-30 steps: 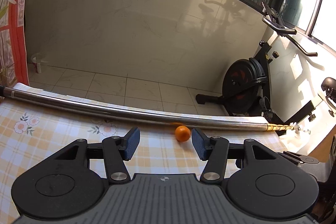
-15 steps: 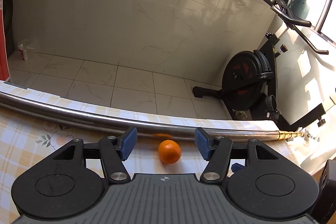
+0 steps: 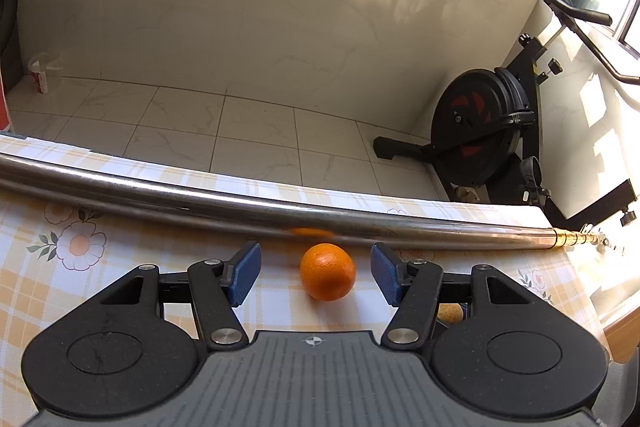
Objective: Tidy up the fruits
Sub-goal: 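Move both open tools toward the last tangerine and kiwi, then grasp the tangerine with the left tool while the right tool grasps the kiwi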
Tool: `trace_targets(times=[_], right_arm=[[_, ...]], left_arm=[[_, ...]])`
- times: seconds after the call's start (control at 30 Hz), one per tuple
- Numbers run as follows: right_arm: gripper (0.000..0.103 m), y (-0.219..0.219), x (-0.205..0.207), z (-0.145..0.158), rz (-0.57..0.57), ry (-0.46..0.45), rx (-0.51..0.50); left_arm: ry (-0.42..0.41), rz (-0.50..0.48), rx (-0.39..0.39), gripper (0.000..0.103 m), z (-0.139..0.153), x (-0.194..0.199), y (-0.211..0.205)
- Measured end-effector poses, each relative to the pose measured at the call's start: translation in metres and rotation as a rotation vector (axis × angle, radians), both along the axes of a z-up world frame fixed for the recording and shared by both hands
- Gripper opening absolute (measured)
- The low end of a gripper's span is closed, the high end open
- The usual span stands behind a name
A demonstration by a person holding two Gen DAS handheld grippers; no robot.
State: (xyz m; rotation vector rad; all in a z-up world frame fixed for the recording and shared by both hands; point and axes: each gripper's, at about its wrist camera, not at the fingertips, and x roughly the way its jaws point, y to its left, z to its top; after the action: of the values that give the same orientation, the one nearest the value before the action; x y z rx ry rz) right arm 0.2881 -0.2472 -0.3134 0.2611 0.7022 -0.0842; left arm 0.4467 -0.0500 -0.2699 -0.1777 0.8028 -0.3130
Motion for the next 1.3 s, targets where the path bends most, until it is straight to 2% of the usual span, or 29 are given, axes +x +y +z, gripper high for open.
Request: trace_targets(times=[0.43,0.47,0.53,0.6,0.8,0.93,1.1,1.3], right_arm=[[0.032,-0.006,-0.007,0.001,0.01,-0.031,0.028],[0.032,-0.007,-0.007,0.001,0.013,-0.03,0.031],[0.032,-0.008,-0.006,0.001,0.018,-0.03,0.038],[0.032,-0.01,-0.007,0.001,0.022,-0.033,0.042],[0.032,-0.015,-0.008,0.002,0.02,-0.035,0.058],[0.032,-0.016,-0.011,0.004,0.002,-0.042,0.053],[0.032,-0.015,-0.024,0.009,-0.023,-0.024,0.064],[0.032,0.001,-0.058,0.044,0.031,-0.056,0.083]], left_arm=[[0.009,-0.026,0.04,0.062,-0.017,0.017,-0.025],[0.019,-0.02,0.042,0.06,-0.019,0.019,-0.026],[0.041,-0.021,0.024,0.046,-0.021,0.023,-0.025],[0.048,-0.025,0.021,0.038,-0.023,0.025,-0.026],[0.038,-0.047,0.058,0.038,-0.02,0.019,-0.029],[0.02,-0.08,0.084,0.038,-0.009,0.006,-0.027],[-0.028,-0.137,0.085,0.038,0.023,-0.025,-0.012],[-0.041,-0.163,0.047,0.038,0.055,-0.068,0.022]])
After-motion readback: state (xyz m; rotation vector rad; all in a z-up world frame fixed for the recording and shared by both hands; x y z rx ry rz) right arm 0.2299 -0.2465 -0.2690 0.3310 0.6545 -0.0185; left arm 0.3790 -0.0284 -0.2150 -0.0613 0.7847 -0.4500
